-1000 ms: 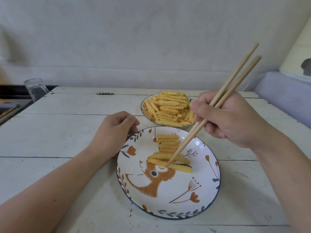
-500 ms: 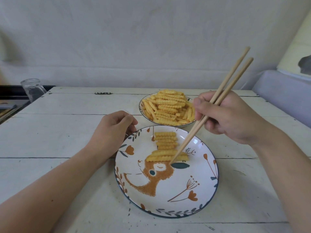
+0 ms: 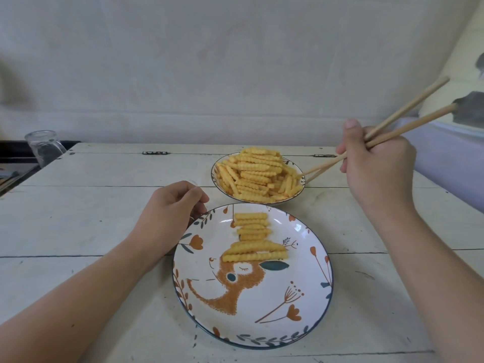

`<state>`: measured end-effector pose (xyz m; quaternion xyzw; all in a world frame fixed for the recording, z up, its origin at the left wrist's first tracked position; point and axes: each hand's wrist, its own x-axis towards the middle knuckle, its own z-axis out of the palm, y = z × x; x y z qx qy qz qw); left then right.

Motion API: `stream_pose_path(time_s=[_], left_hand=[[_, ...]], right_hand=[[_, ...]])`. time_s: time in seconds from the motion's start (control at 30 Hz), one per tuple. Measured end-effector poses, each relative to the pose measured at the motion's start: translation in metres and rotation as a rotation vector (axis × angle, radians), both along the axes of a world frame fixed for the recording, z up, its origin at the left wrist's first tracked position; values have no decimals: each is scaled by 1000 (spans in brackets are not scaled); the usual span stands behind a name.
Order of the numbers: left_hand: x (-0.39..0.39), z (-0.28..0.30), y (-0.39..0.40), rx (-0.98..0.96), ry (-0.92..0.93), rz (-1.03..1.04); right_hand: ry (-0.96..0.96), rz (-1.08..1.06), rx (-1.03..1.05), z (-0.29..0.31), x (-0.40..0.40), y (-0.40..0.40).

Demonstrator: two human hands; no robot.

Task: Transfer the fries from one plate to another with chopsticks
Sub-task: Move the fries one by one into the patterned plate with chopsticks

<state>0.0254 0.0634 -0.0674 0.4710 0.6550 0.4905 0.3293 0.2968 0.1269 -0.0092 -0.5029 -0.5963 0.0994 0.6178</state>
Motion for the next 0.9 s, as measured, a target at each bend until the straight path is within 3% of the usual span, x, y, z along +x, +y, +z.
stream_pose_path(time_s=[0.27, 0.43, 0.73, 0.9], left_hand=[[0, -1, 0, 5, 11, 3], [0, -1, 0, 4, 6, 6], [1, -1, 1, 13, 11, 8], [0, -2, 1, 20, 16, 10]], right_hand=[[-146, 52, -7, -12, -10, 3], [-131, 41, -69, -13, -10, 4], [80, 39, -87, 1, -1, 3], [374, 421, -180, 5, -12, -4]])
